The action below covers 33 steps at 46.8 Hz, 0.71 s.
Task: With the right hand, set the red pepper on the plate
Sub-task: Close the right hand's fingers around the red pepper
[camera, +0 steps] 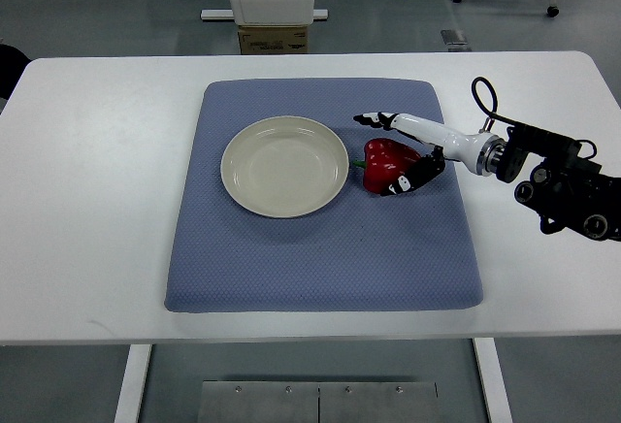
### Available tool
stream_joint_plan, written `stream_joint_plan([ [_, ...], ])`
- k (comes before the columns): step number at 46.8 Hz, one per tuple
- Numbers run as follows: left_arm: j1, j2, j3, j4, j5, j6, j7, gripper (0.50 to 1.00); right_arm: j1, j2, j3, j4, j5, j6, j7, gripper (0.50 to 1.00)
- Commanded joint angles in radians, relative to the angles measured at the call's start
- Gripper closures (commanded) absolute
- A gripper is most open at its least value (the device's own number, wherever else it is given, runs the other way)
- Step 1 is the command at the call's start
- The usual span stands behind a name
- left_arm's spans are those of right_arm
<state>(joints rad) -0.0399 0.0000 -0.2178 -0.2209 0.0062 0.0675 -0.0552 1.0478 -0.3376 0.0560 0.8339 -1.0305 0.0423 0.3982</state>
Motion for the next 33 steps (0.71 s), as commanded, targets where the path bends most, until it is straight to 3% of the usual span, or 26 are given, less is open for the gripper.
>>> stream_joint_plan([
  [1,0.0,0.0,0.0,0.0,0.0,0.0,0.0,0.5,-0.002,0.0,-0.002,-0.001,0.0,-0.001,0.001,0.557],
  [26,0.0,0.0,0.0,0.0,0.0,0.0,0.0,0.5,-0.008,0.008,-0.007,-0.036,0.0,-0.001,-0.001,0.661],
  [33,0.0,0.0,0.0,0.0,0.0,0.0,0.0,0.5,-0.009,0.014,-0.008,-0.048,0.0,-0.001,-0.001,0.737],
])
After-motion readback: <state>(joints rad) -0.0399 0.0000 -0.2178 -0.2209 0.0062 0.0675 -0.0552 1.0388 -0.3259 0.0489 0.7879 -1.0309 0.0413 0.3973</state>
